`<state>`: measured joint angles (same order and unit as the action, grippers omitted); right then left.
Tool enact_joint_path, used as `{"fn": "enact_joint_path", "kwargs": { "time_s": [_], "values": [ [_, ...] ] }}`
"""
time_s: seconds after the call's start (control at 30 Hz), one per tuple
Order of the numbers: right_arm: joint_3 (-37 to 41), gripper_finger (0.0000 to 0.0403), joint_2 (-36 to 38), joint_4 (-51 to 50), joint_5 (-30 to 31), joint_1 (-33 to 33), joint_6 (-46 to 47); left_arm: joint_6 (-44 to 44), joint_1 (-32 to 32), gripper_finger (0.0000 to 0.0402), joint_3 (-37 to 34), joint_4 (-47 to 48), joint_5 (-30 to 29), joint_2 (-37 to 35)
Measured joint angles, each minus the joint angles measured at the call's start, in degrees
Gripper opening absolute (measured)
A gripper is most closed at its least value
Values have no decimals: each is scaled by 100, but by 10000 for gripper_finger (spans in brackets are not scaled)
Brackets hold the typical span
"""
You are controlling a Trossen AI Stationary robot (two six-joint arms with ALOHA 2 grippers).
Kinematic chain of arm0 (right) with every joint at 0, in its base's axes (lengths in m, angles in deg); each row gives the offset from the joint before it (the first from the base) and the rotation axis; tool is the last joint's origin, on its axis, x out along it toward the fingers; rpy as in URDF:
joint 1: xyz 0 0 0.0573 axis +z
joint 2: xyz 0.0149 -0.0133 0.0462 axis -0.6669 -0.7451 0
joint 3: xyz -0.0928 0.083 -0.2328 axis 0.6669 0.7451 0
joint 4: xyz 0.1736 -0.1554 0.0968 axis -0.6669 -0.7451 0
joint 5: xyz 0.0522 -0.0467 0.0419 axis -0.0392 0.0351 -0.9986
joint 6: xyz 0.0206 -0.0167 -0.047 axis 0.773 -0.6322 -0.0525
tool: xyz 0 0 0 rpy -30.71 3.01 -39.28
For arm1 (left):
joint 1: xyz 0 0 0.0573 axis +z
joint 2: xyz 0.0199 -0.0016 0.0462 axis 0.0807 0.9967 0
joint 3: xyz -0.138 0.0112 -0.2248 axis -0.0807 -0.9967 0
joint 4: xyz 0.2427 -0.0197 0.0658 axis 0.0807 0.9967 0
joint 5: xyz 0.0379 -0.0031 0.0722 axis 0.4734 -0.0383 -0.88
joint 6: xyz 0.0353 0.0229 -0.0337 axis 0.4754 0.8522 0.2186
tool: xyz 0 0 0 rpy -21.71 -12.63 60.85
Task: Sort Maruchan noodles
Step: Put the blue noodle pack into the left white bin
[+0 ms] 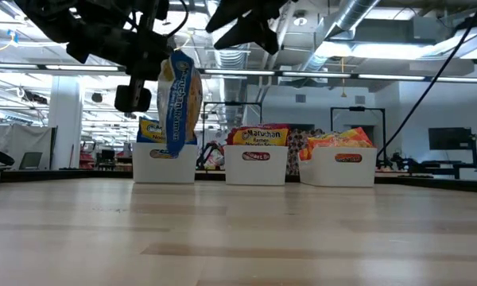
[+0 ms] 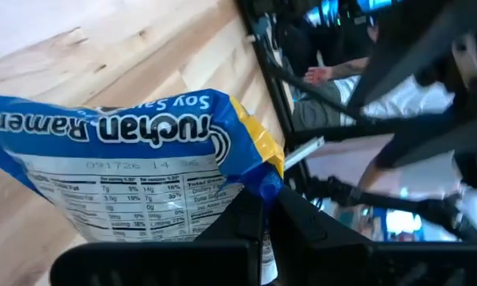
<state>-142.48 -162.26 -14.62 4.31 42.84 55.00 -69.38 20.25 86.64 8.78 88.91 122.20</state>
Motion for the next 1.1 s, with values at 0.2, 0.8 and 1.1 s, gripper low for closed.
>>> {"fn": "enact_joint_path", "kwargs": {
  "time_s": [0.2, 0.8, 1.1],
  "values": [
    [-9, 191, 37, 5, -228, -326, 4, 671, 0, 0, 0, -2, 374, 0],
    [-8, 188, 35, 32, -2399, -1489, -3085, 1976, 0, 0, 113, -38, 887, -22],
    [-7, 221, 33, 40, -2855, -1695, -4060, 3338, 0, 0, 855, 633, 625, -24]
  ]
}}
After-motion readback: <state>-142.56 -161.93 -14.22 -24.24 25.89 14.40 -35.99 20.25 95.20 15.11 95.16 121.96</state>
